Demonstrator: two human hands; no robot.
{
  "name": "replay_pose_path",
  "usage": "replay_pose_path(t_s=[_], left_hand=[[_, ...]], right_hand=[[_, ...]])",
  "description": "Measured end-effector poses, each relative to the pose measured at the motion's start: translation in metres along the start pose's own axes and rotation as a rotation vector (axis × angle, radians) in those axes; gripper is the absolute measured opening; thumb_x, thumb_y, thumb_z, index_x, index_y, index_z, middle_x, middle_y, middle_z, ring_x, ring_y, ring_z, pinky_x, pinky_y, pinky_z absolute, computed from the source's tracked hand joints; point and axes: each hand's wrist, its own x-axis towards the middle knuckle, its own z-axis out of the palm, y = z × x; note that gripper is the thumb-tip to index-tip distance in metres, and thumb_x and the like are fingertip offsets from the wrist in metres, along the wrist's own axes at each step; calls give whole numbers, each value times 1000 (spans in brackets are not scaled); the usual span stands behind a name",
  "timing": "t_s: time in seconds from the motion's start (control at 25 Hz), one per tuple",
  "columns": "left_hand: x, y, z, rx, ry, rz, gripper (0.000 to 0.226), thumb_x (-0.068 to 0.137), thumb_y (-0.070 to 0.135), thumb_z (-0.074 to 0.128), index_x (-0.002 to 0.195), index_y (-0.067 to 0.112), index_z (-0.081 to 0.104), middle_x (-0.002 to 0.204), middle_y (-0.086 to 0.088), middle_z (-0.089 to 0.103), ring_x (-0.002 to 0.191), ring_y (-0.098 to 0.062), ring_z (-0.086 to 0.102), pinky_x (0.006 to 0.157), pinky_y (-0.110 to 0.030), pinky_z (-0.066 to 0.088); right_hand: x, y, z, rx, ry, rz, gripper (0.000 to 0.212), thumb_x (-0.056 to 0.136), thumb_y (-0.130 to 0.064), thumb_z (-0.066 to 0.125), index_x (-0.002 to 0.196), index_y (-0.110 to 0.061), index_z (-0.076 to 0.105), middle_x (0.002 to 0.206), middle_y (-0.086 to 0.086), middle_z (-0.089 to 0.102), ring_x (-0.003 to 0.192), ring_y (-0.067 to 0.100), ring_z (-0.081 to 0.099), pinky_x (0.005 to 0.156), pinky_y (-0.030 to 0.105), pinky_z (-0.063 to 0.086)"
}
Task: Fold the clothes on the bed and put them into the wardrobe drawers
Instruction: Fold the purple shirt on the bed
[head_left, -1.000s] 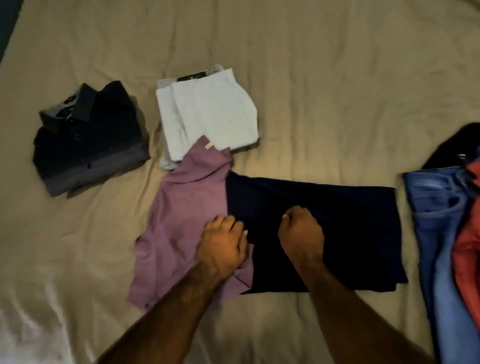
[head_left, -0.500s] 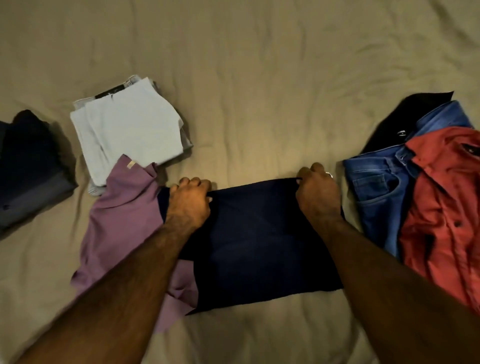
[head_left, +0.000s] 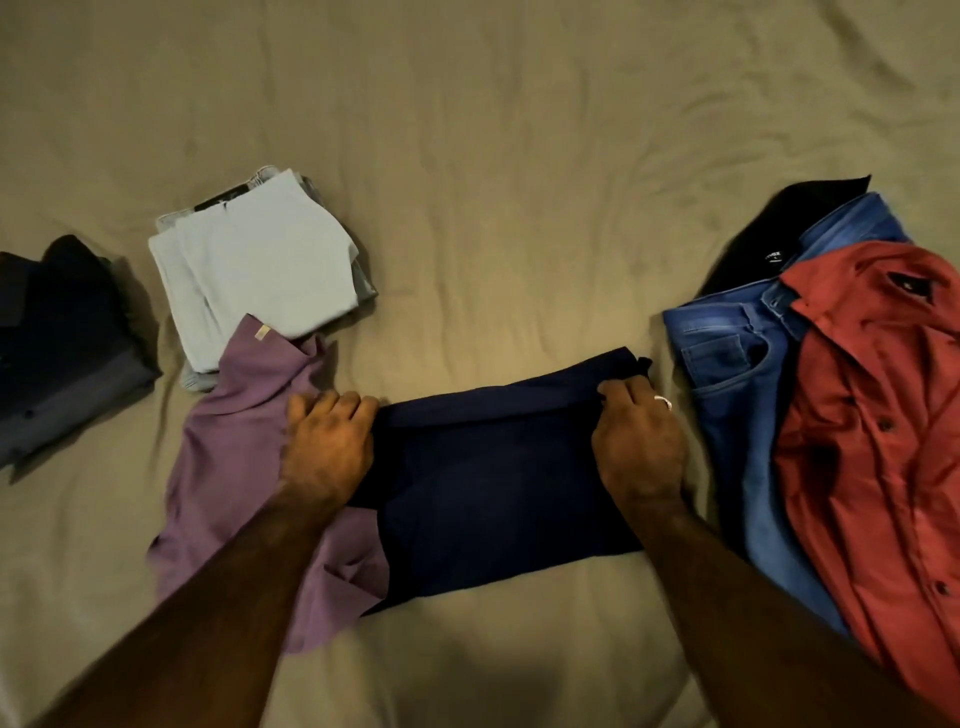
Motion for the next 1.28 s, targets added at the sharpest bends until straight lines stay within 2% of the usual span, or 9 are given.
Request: replay_pose_path(t_s=[0.16, 0.28, 0.52, 0.68, 0.84, 0.92, 1.04, 1.16, 1.28], left_hand=[[-44, 9, 9, 48, -79, 24, 36, 72, 15, 84, 106, 10, 70, 95, -15, 71, 90, -38, 65, 87, -50, 36], [-66, 17, 18, 156, -283, -1, 40, 77, 31, 77, 114, 18, 70, 106, -8, 70, 105, -35, 62, 95, -50, 38], [-99, 25, 16, 295, -392, -37, 50, 94, 44, 58, 140, 25, 57, 138, -2, 59, 136, -34, 45, 103, -49, 31], [-100, 13, 7, 187, -319, -95, 54, 72, 32, 83, 122, 16, 71, 121, -11, 68, 118, -39, 57, 94, -51, 42], [-99, 19, 16, -81, -429, -121, 43, 96, 52, 51, 126, 25, 67, 124, -1, 70, 116, -25, 62, 98, -38, 47], [-109, 12, 18, -411, -174, -298, 42, 101, 51, 45, 110, 21, 73, 104, -1, 75, 96, -24, 68, 83, -36, 54], [-109, -2, 17, -796, 105, -739, 22, 100, 38, 68, 90, 20, 74, 84, 2, 74, 79, -22, 69, 73, -34, 56], [-86, -23, 18, -1214, 100, -1214, 20, 97, 25, 75, 79, 16, 71, 78, -3, 74, 74, -28, 71, 63, -32, 60], [-84, -50, 29, -1552, -47, -1424, 21, 102, 16, 68, 81, 12, 67, 76, -7, 71, 58, -19, 61, 43, -18, 45]], right_hand=[[-50, 11, -2, -51, -59, 42, 19, 88, -7, 74, 107, -7, 76, 99, 17, 68, 76, 38, 66, 62, 41, 55], [-70, 19, -2, -115, -191, 38, 24, 91, -15, 72, 115, -13, 74, 106, 13, 67, 84, 33, 66, 67, 42, 58], [-96, 24, -4, -150, -240, 47, 21, 89, -16, 69, 108, -11, 76, 102, 13, 68, 84, 32, 66, 71, 40, 57], [-105, 16, -11, -110, -229, 7, 12, 83, -13, 65, 86, -7, 74, 88, 14, 68, 74, 34, 64, 66, 38, 53], [-101, 8, -16, -33, -266, -13, 22, 76, -22, 67, 93, -9, 73, 90, 11, 65, 77, 31, 61, 70, 40, 54], [-101, -28, -13, 77, -206, -120, 21, 80, -28, 63, 92, -13, 70, 85, 8, 63, 72, 29, 60, 67, 39, 53], [-92, -103, 2, 322, -356, -203, 15, 89, -32, 62, 93, -20, 70, 86, -1, 65, 73, 22, 64, 65, 35, 55], [-71, -180, 24, 667, -624, 27, 17, 95, -29, 73, 101, -13, 75, 91, 1, 71, 75, 13, 65, 71, 28, 55], [-48, -258, 53, 956, -785, 416, 37, 95, -31, 77, 96, 6, 70, 86, 25, 71, 52, 13, 56, 52, 24, 49]])
